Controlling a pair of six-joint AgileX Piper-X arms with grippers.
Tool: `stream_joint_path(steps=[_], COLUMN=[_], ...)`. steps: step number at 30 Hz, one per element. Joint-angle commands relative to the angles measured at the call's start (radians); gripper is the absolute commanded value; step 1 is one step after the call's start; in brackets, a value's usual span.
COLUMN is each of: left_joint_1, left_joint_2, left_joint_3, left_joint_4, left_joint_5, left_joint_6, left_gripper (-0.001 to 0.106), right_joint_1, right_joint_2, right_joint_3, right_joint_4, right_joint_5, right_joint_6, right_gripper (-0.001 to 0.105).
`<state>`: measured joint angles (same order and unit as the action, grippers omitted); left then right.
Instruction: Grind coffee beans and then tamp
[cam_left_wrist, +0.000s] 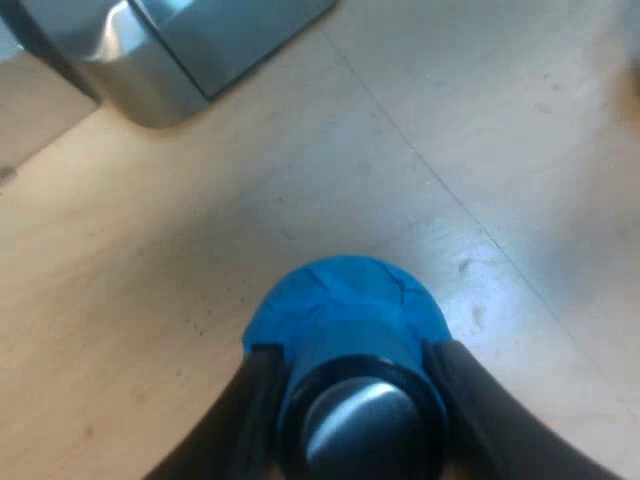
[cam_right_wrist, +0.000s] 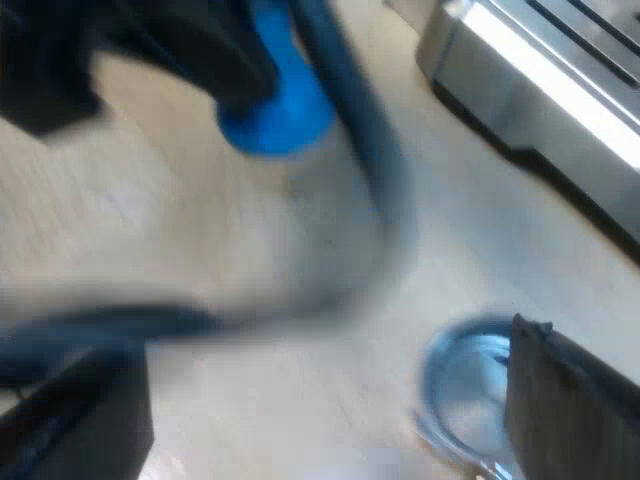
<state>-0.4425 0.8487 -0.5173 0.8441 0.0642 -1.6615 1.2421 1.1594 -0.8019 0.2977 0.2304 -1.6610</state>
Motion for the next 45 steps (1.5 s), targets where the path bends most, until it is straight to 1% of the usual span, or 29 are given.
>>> stream_joint_path(steps=[1, 5, 7, 9, 11, 14, 18, 20, 22, 25, 27, 30, 33, 35, 36, 38, 41, 45], left_joint_1=[0.000, 0.000, 0.000, 0.000, 0.000, -0.008, -0.018, -0.030, -0.052, -0.098, -0.127, -0.169, -0.214, -0.249, -0.259, -0.292, -0.320, -0.328], left_joint_2=[-0.064, -0.127, -0.157, -0.170, -0.174, -0.174, -0.174, -0.174, -0.174, -0.169, -0.155, -0.110, -0.039, 0.022, 0.034, 0.103, 0.180, 0.242], left_joint_3=[-0.003, -0.003, -0.006, -0.015, -0.035, -0.077, -0.131, -0.155, -0.178, -0.202, -0.220, -0.248, -0.282, -0.308, -0.315, -0.339, -0.354, -0.354], left_joint_4=[0.054, 0.102, 0.128, 0.146, 0.163, 0.177, 0.176, 0.176, 0.176, 0.176, 0.173, 0.164, 0.139, 0.112, 0.106, 0.075, 0.036, 0.000], left_joint_5=[-0.009, -0.009, -0.005, 0.003, 0.023, 0.025, 0.046, 0.051, 0.079, 0.108, 0.112, 0.112, 0.139, 0.142, 0.142, 0.142, 0.157, 0.157], left_joint_6=[0.010, 0.010, 0.010, 0.010, 0.010, 0.010, 0.010, 0.010, 0.010, 0.010, 0.010, 0.010, 0.010, 0.010, 0.010, 0.010, 0.010, 0.010], left_gripper=[0.000, 0.000, 0.000, 0.000, 0.000, 0.000, 0.000, 0.000, 0.000, 0.000, 0.000, 0.000, 0.000, 0.000, 0.000, 0.000, 0.000, 0.000], right_joint_1=[-0.001, -0.001, -0.001, -0.001, -0.001, -0.001, 0.002, 0.013, 0.024, 0.041, 0.044, 0.044, 0.044, 0.044, 0.044, 0.044, 0.044, 0.044], right_joint_2=[-0.047, -0.117, -0.165, -0.197, -0.235, -0.270, -0.283, -0.282, -0.282, -0.282, -0.282, -0.282, -0.282, -0.282, -0.282, -0.282, -0.282, -0.282], right_joint_3=[0.018, 0.072, 0.120, 0.161, 0.212, 0.275, 0.339, 0.373, 0.396, 0.425, 0.438, 0.451, 0.454, 0.454, 0.454, 0.454, 0.454, 0.454], right_joint_4=[0.050, 0.051, 0.048, 0.032, -0.011, -0.073, -0.153, -0.209, -0.254, -0.298, -0.307, -0.312, -0.317, -0.317, -0.317, -0.317, -0.317, -0.317], right_joint_5=[0.052, 0.095, 0.123, 0.133, 0.133, 0.133, 0.133, 0.133, 0.133, 0.133, 0.133, 0.133, 0.133, 0.133, 0.133, 0.133, 0.133, 0.133], right_joint_6=[0.025, 0.035, 0.071, 0.080, 0.080, 0.080, 0.080, 0.028, -0.002, -0.009, -0.009, -0.009, -0.011, -0.011, -0.011, -0.011, -0.011, -0.011], right_gripper=[0.074, 0.074, 0.074, 0.074, 0.074, 0.074, 0.074, 0.074, 0.074, 0.074, 0.074, 0.074, 0.074, 0.074, 0.074, 0.074, 0.074, 0.074])
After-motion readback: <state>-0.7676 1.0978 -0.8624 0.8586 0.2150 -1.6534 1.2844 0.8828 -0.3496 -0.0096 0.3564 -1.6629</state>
